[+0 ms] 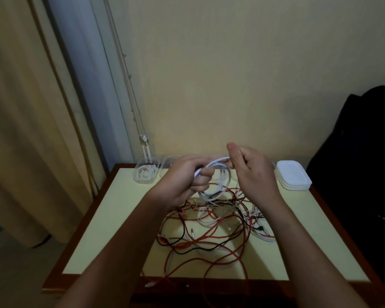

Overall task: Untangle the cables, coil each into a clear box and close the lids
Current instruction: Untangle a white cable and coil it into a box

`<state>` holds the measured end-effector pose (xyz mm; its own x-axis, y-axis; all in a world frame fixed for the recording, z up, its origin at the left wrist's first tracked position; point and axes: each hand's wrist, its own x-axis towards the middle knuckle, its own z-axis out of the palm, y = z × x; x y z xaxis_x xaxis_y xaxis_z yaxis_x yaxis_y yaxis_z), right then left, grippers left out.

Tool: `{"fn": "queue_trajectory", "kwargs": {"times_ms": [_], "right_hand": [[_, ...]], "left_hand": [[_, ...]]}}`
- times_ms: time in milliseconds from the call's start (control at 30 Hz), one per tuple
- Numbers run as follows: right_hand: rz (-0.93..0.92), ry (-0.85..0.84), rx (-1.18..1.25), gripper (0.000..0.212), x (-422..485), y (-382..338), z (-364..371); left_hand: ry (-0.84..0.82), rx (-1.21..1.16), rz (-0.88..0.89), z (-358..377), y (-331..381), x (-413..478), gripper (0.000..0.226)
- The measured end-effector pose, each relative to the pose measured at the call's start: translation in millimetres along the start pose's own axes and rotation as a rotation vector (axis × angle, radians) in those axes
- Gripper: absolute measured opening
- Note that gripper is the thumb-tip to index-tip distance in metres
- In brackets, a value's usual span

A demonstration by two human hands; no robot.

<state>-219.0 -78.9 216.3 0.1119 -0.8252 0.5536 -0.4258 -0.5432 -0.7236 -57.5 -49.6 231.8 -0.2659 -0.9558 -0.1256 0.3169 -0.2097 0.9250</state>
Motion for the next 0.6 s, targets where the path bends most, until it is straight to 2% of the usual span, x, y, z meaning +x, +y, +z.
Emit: {"fn": "queue_trajectory", "kwargs": {"times_ms": [67, 200, 333, 500, 600], "right_hand": [[-0.015, -0.017, 0.017, 0.044, -2, 2, 7], [0.088, -0.072, 0.046, 0.031, -13, -1, 14], [0.06, -0.098, 0.016, 0.026, -18, -4, 18], [0.029, -0.108, 0.04, 0.024, -14, -6, 12], [0.025, -0.035, 0.068, 0.021, -11, -4, 11]], "left_hand": [[-0.039, -0.214, -0.006, 2, 1, 2, 0.017], [-0.028, -0.403, 0.025, 1, -2, 3, 0.028], [-0.05, -0.571, 0.009, -2, -6, 2, 0.032], [-0.057, -0.566, -0.022, -5, -10, 1, 0.035], [-0.074, -0.509, -0.021, -2, -12, -1, 0.035]]}}
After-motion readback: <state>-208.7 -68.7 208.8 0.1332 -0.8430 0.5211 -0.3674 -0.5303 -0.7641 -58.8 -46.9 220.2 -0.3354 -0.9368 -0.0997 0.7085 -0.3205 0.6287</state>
